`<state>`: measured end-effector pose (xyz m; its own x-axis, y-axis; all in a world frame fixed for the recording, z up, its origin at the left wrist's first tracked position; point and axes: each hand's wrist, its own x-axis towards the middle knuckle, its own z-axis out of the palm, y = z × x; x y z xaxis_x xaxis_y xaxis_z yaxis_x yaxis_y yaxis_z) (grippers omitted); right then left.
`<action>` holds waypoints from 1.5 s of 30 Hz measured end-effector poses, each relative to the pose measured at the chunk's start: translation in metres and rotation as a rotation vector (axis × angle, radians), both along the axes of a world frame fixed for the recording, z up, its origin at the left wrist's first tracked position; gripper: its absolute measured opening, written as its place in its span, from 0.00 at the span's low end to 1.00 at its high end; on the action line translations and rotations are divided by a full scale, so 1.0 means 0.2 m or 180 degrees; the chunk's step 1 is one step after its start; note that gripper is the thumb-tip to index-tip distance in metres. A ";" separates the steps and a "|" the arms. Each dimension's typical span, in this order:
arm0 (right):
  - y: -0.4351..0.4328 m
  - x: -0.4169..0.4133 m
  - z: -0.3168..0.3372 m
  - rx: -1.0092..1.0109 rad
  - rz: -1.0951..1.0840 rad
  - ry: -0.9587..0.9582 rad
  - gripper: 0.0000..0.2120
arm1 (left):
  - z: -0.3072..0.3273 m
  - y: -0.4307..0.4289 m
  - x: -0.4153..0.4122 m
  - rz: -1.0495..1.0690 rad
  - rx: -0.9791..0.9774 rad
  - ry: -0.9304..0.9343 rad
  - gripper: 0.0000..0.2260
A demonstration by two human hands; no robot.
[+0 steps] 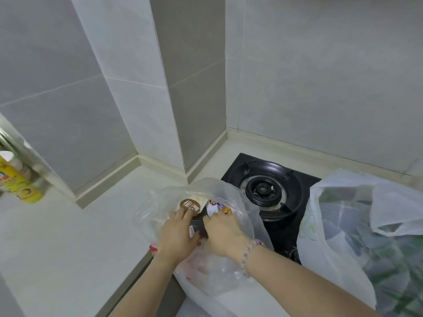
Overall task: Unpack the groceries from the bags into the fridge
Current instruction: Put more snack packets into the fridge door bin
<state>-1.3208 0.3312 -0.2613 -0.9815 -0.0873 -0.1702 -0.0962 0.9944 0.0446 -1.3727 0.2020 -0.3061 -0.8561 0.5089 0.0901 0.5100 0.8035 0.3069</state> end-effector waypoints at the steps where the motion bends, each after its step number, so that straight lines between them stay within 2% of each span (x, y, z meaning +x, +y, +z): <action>1: 0.03 0.00 0.01 -0.0059 -0.0093 -0.0007 0.16 | -0.01 0.00 -0.01 -0.0054 -0.0078 -0.0130 0.18; 5: 0.16 0.04 0.05 -0.0343 -0.0503 -0.0040 0.20 | -0.04 0.11 -0.03 -0.0052 -0.0096 -0.0467 0.13; 9: 0.24 0.10 0.06 -0.0484 -0.0604 -0.0118 0.23 | -0.11 0.27 -0.03 -0.0024 -0.0300 -0.1149 0.11; 13: 0.24 0.15 -0.01 -0.0462 -0.0537 -0.0232 0.33 | -0.15 0.39 -0.03 0.0637 -0.0047 -0.1389 0.13; 15: 0.25 0.16 -0.03 -0.0598 -0.0551 -0.0178 0.35 | -0.15 0.41 -0.06 0.1071 0.0115 -0.1400 0.13; 20: 0.26 0.15 0.02 -0.1164 -0.0516 -0.0046 0.27 | -0.17 0.43 -0.13 0.1315 0.0021 -0.1463 0.14; 29: 0.24 0.14 0.12 -0.1209 -0.0202 0.0105 0.19 | -0.14 0.37 -0.09 0.1507 0.0335 -0.1739 0.14; 31: 0.23 0.12 0.11 -0.1197 -0.0164 0.0116 0.20 | -0.10 0.33 -0.05 0.1450 0.0672 -0.1752 0.14; 36: 0.17 0.09 0.10 -0.1037 0.0007 0.0124 0.25 | 0.05 0.14 0.06 0.1340 0.2174 -0.2093 0.12; 40: 0.10 0.08 0.10 -0.1001 0.0247 0.0105 0.35 | 0.22 -0.07 0.15 0.1013 0.2367 -0.2284 0.18; 44: 0.03 0.05 0.10 -0.1051 0.0544 0.0269 0.34 | 0.35 -0.23 0.20 0.0575 0.2572 -0.2732 0.11; 45: 0.01 0.05 0.10 -0.1043 0.0580 0.0286 0.33 | 0.38 -0.26 0.21 0.0443 0.2585 -0.2779 0.12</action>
<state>-1.3118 0.3331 -0.2419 -0.9547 -0.2971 -0.0182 -0.2827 0.9243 -0.2563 -1.3307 0.1498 -0.2311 -0.8312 0.4705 -0.2962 -0.1982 0.2470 0.9485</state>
